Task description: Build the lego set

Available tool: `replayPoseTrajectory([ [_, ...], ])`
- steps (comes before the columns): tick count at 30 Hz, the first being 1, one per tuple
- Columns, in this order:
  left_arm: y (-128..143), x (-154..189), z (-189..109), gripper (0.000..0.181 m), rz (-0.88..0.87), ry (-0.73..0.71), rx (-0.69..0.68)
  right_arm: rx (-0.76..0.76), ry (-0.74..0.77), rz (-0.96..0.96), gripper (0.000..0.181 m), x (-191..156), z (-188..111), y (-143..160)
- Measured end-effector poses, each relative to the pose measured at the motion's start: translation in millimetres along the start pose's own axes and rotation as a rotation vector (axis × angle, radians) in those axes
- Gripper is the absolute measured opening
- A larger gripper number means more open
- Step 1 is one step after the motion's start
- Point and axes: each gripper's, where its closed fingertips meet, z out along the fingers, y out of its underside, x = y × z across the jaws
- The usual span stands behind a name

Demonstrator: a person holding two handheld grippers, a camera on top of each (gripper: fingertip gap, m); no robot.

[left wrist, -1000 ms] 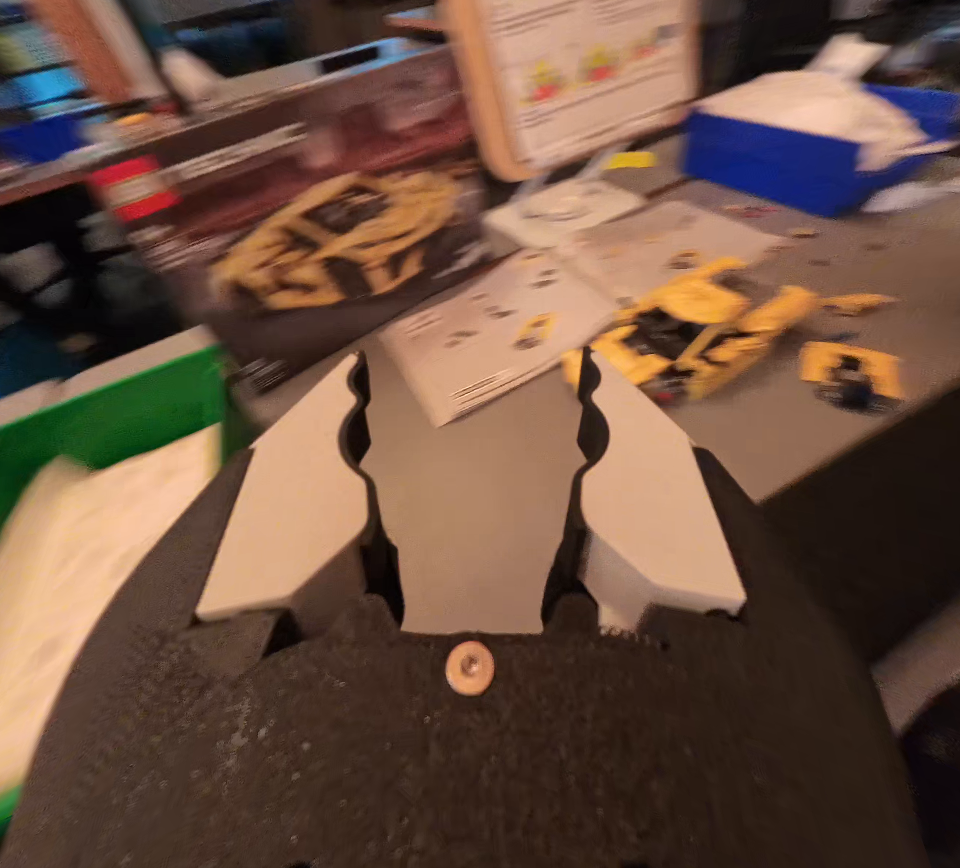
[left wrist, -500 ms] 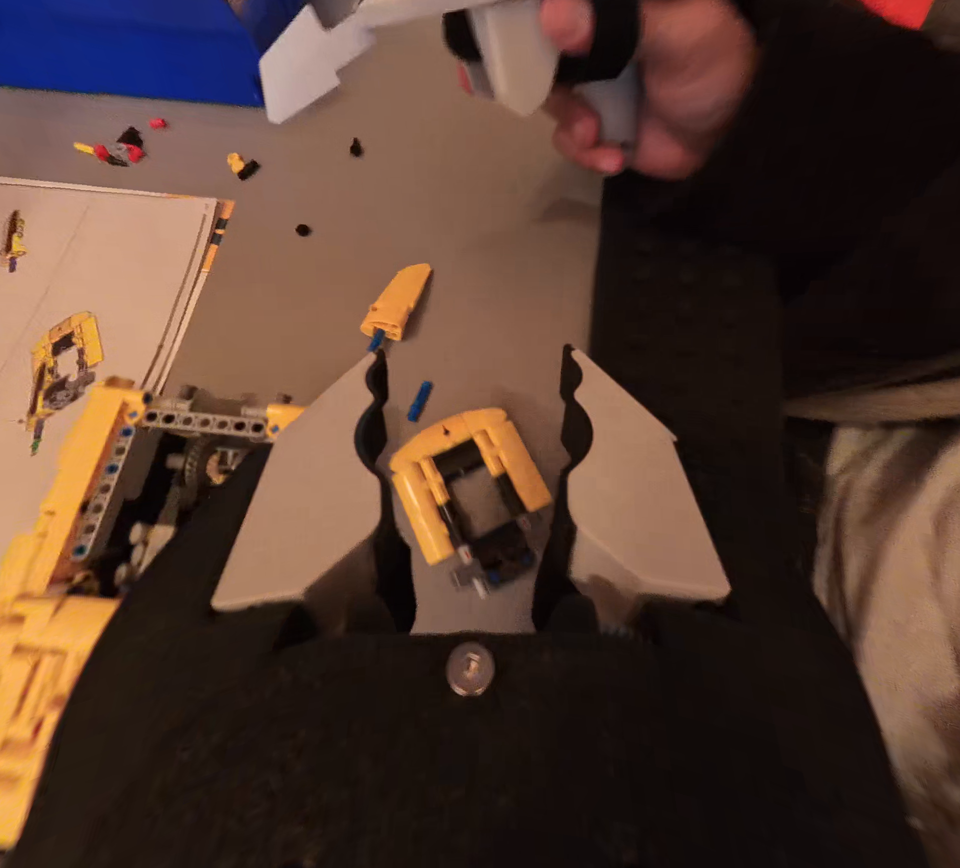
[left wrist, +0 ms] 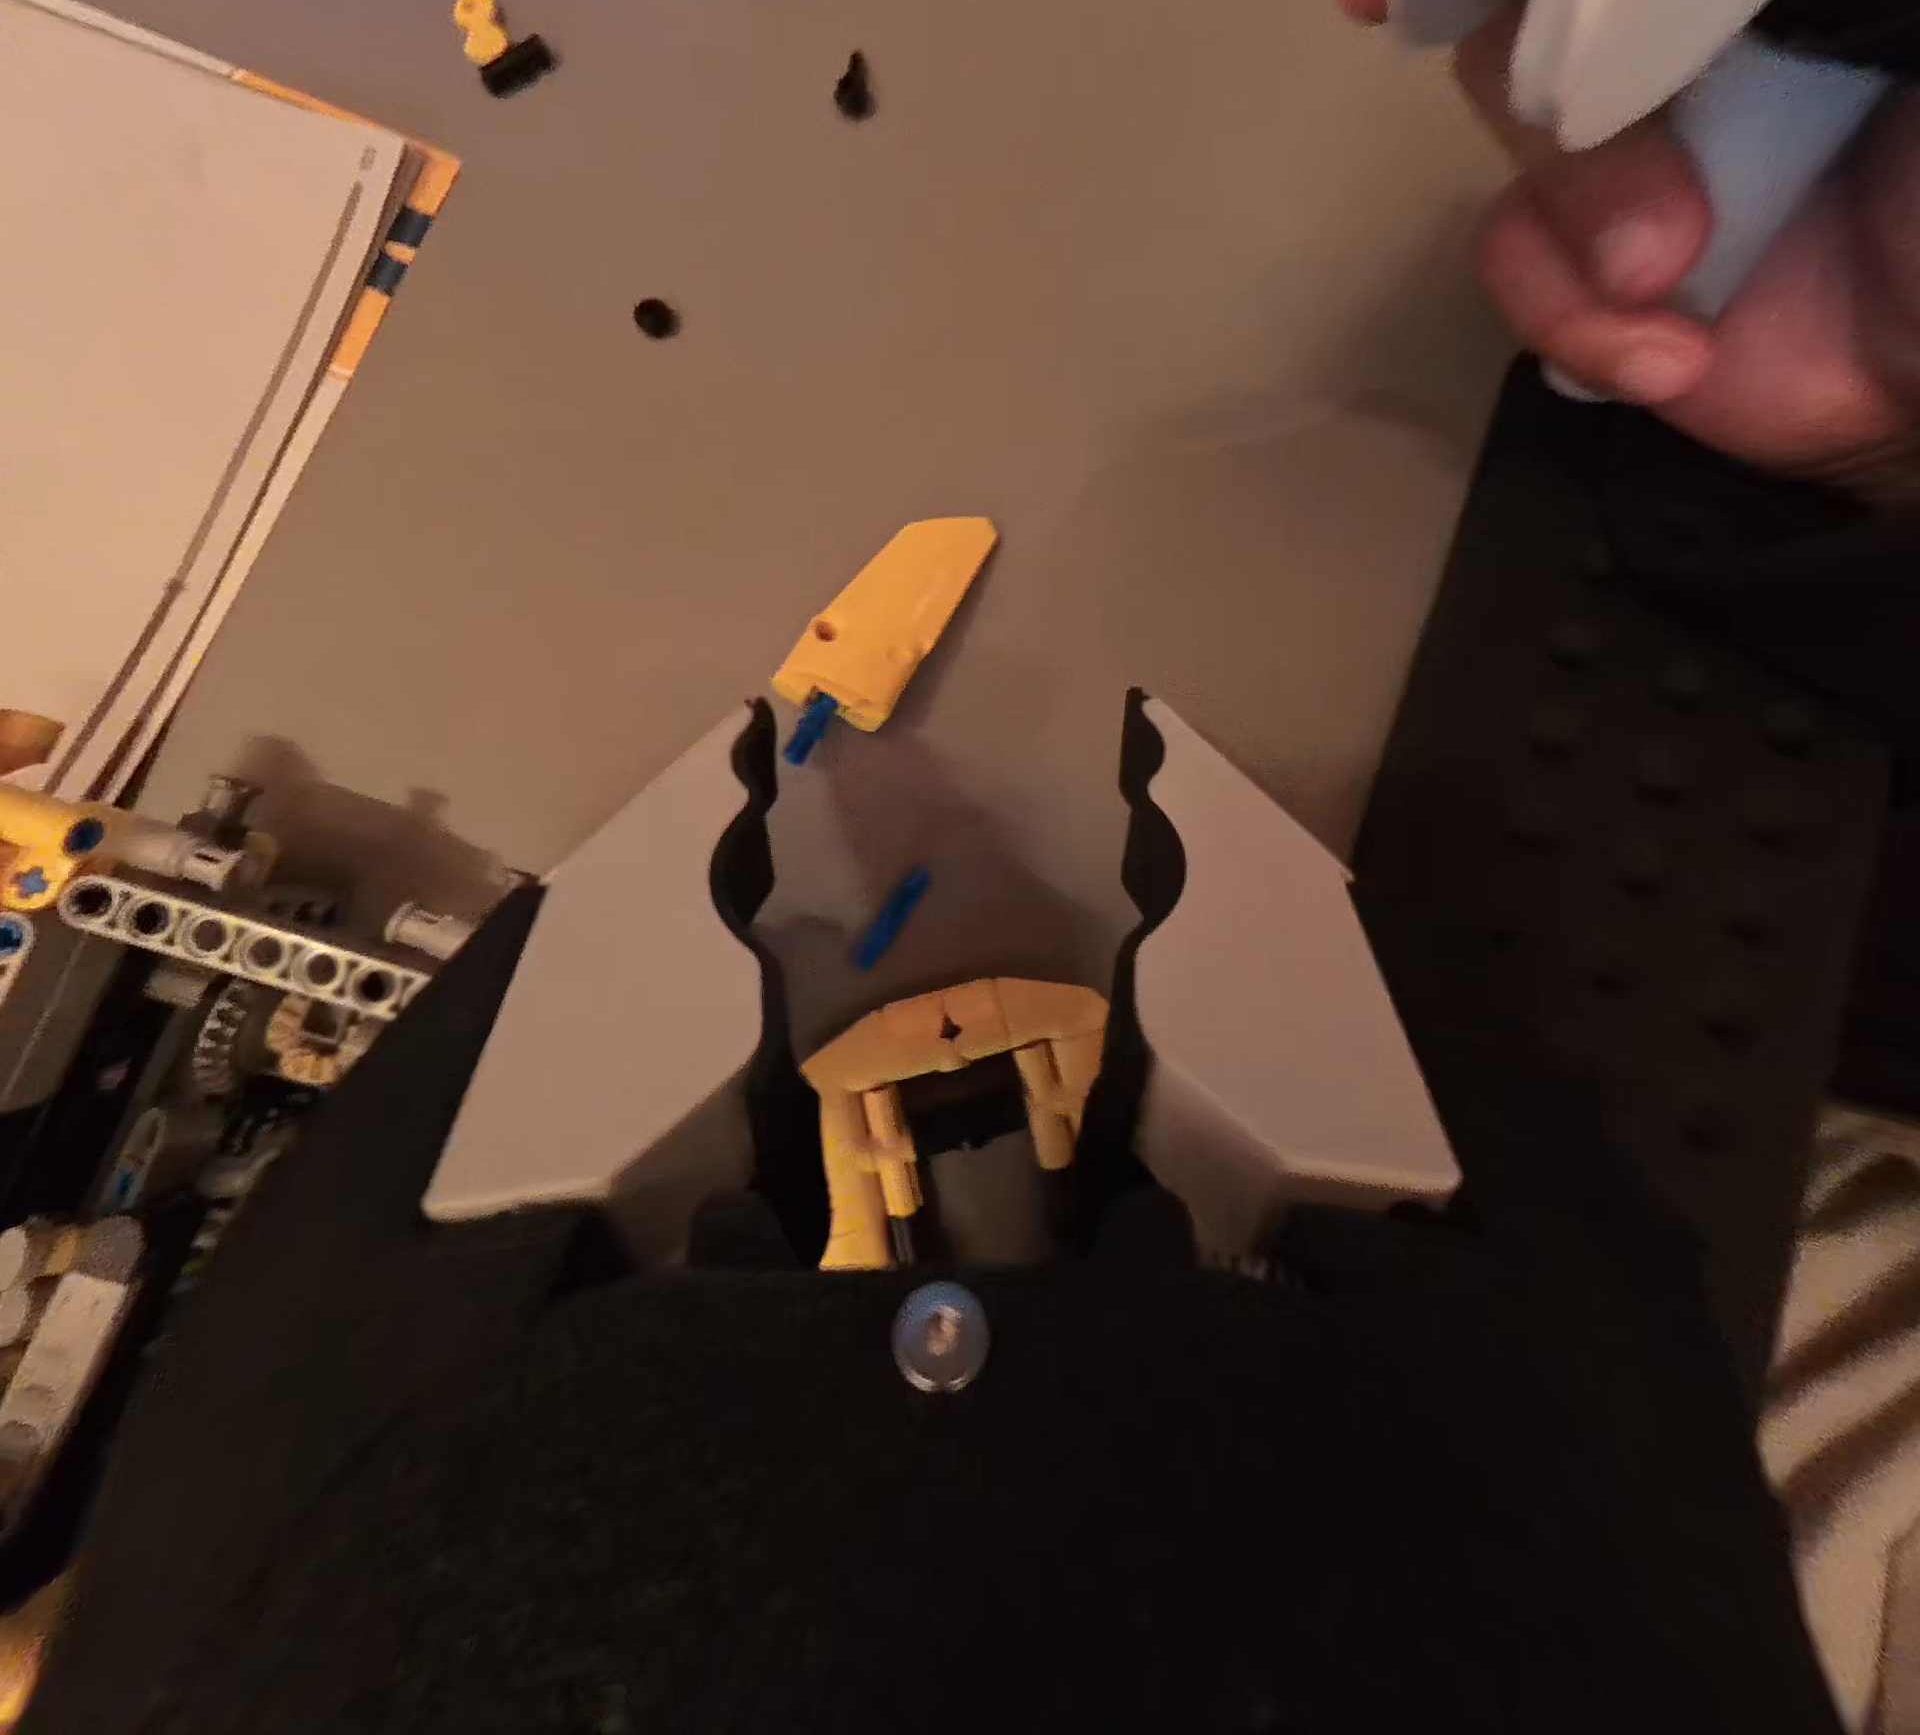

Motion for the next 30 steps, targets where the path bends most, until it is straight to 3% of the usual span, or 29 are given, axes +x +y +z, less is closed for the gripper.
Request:
replayPoseTrajectory([
  [10,6.5,4.3,8.9,0.066,0.065,-0.074,-0.059,-0.007,0.001,0.006,0.0,0.9,1.0,1.5],
  [16,-3.3,58.1,6.6,0.063,-0.046,0.204,0.013,0.002,-0.004,0.016,0.0,0.9,-0.1,0.2],
  [19,-10.1,40.0,2.2,0.063,-0.043,0.115,0.082,0.008,-0.008,0.025,0.0,1.1,-0.9,-0.5],
  [24,7.7,9.3,12.5,0.057,0.026,-0.113,0.019,0.008,-0.013,0.03,0.0,0.7,-0.9,-0.5],
  [30,4.7,6.4,14.9,0.033,-0.059,-0.069,0.062,0.015,-0.019,0.043,0.0,1.1,-2.1,-1.5],
])
